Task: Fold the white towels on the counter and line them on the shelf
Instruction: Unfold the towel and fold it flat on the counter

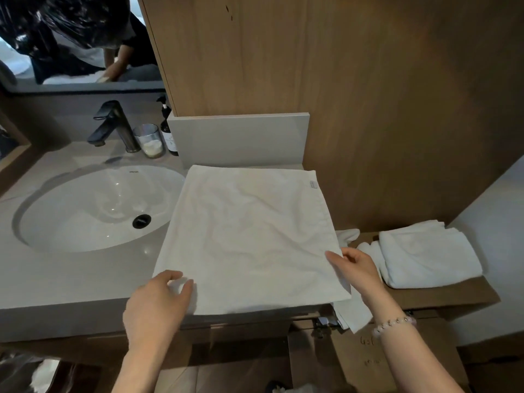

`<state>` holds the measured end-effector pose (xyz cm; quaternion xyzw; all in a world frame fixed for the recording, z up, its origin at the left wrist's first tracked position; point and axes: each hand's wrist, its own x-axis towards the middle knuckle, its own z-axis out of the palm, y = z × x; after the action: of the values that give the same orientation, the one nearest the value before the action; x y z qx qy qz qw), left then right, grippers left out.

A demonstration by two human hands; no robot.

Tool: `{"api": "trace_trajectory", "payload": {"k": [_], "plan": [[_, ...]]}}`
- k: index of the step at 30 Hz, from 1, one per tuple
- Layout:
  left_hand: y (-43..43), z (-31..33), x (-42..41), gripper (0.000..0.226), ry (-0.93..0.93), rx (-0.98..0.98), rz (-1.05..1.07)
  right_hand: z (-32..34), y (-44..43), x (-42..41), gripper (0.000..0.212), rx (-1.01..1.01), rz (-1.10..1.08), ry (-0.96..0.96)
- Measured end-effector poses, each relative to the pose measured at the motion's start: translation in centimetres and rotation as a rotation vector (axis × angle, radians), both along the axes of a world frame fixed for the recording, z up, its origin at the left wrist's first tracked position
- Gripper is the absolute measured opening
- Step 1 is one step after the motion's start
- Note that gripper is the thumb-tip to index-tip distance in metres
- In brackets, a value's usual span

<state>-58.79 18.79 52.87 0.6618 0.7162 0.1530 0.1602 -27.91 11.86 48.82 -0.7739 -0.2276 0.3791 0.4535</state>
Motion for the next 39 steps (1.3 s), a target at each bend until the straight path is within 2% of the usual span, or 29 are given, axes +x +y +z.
{"api": "trace_trajectory", "payload": {"k": [2,4,8,12,14,20,21,23,25,27,29,32,35,39], "plan": [[0.6,0.1,1.7,0.031,-0.090,0.094,-0.121,0.2,1.7,0.7,0.021,-0.008,-0.017,-0.032],[1.6,-1.0,3.7,0.041,-0.148,0.112,-0.272,0.3,3.4,1.0,0.027,-0.008,-0.006,-0.037],[4.3,-4.4,6.8,0.069,0.118,0.036,-0.486,0.3,5.7,0.7,0.015,-0.037,0.032,-0.089],[5.6,-6.6,7.0,0.084,0.285,-0.175,-0.431,-0.9,5.7,1.6,0.009,-0.068,-0.023,-0.163],[5.8,-6.8,6.8,0.080,0.346,-0.205,-0.406,-1.2,5.6,2.0,0.010,-0.067,-0.017,-0.152],[6.8,-6.5,8.3,0.077,0.310,-0.237,-0.353,-0.9,8.8,3.4,0.011,-0.102,0.055,-0.201],[7.1,-6.6,8.6,0.086,0.302,-0.219,-0.358,-0.8,9.6,3.6,0.017,-0.116,0.068,-0.213],[8.0,-6.7,9.2,0.119,0.293,-0.166,-0.391,-0.9,11.6,4.0,0.037,-0.130,0.058,-0.243],[9.1,-6.9,9.6,0.130,0.285,-0.153,-0.400,-1.3,13.3,4.2,0.043,-0.129,0.014,-0.328],[9.8,-6.9,9.7,0.130,0.291,-0.185,-0.391,-2.0,14.3,5.0,0.026,-0.074,-0.027,-0.398],[10.0,-6.8,9.8,0.127,0.317,-0.201,-0.382,-2.8,14.6,5.6,0.013,-0.022,-0.068,-0.385],[10.2,-6.7,9.8,0.125,0.310,-0.224,-0.364,-3.6,15.1,5.9,0.018,-0.015,-0.083,-0.349],[10.3,-6.4,9.9,0.123,0.293,-0.238,-0.353,-3.6,16.8,6.3,0.008,-0.025,-0.031,-0.319],[10.4,-6.3,9.6,0.113,0.269,-0.234,-0.353,-3.4,19.2,7.0,0.023,0.004,-0.022,-0.371]]}}
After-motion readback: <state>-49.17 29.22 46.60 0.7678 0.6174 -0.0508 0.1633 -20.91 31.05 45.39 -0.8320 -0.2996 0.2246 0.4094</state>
